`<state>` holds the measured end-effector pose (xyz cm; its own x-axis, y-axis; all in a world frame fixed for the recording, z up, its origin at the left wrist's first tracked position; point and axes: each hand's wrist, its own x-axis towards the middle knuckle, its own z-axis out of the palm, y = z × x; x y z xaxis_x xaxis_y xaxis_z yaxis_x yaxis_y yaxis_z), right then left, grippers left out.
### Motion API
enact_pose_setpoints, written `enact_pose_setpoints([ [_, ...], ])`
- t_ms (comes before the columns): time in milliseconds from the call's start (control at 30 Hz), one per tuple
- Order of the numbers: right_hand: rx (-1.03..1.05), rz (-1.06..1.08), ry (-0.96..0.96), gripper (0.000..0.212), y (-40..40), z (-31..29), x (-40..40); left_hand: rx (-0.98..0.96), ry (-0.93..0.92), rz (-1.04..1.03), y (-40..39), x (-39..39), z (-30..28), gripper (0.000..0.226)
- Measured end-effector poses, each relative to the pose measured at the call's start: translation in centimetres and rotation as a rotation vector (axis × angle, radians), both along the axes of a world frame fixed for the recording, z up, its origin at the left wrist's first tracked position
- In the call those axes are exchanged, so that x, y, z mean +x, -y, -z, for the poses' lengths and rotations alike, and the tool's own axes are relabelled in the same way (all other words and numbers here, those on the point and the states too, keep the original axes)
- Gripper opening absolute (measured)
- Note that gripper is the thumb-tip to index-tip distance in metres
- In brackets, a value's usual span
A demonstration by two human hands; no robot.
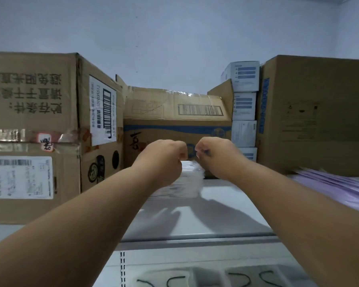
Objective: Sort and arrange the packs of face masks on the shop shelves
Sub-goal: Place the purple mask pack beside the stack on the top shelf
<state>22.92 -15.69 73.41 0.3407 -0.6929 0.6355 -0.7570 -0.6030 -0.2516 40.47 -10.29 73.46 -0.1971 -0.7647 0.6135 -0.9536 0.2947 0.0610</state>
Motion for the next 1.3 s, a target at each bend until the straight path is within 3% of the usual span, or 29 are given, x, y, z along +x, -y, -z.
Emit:
enact_pose_setpoints([
  [100, -0.076, 0.055, -0.061, 0.017, -1.3, -0.4, -3.2, 0.004, 0.002, 0.075, -0.7, -3.3, 0.3, 0.043],
  [200, -0.122, 0.126, -0.105, 0.016, -2.4, -0.7, -7.7, -0.028, 0.037, 0.153, -0.9, -7.1, 0.4, 0.032],
  [467, -0.015, 0.257, -0.072, 0.009, -4.5, -0.7, -20.9, 0.026, 0.096, 0.32, -0.5, -19.2, 0.8, 0.028],
  [700, 0.102, 0.318, -0.122, 0.006, -1.6, 0.2, -31.5, 0.13, 0.081, 0.277, 1.8, -29.3, 1.1, 0.038],
  [767, 0.166, 0.322, -0.165, 0.013, -0.6, 0.7, -33.4, 0.174, 0.087, 0.221, 3.0, -31.3, 1.1, 0.04],
  [867, 0.314, 0.374, -0.273, 0.041, 0.7, 1.5, -35.3, 0.284, 0.089, 0.073, 5.0, -33.7, 1.7, 0.024],
  [933, 0.472, 0.371, -0.293, 0.057, 1.5, 2.2, -36.1, 0.419, 0.008, -0.024, 5.9, -35.1, 2.2, 0.04],
  [1000, 0.568, 0.316, -0.239, 0.057, 2.2, 2.8, -35.9, 0.556, -0.119, -0.067, 6.2, -36.5, 2.3, 0.057],
  [1067, 0.537, 0.275, -0.196, 0.054, 2.4, 3.1, -35.0, 0.607, -0.327, -0.083, 6.5, -37.6, 2.0, 0.061],
  [1200, 0.494, 0.16, -0.087, 0.045, 2.3, 3.0, -33.2, 0.613, -0.889, -0.037, 7.8, -37.5, 2.2, 0.041],
  [1300, 0.498, 0.267, -0.026, 0.045, 3.1, 3.2, -34.1, 0.687, -1.197, 0.019, 9.1, -36.6, 2.5, 0.037],
])
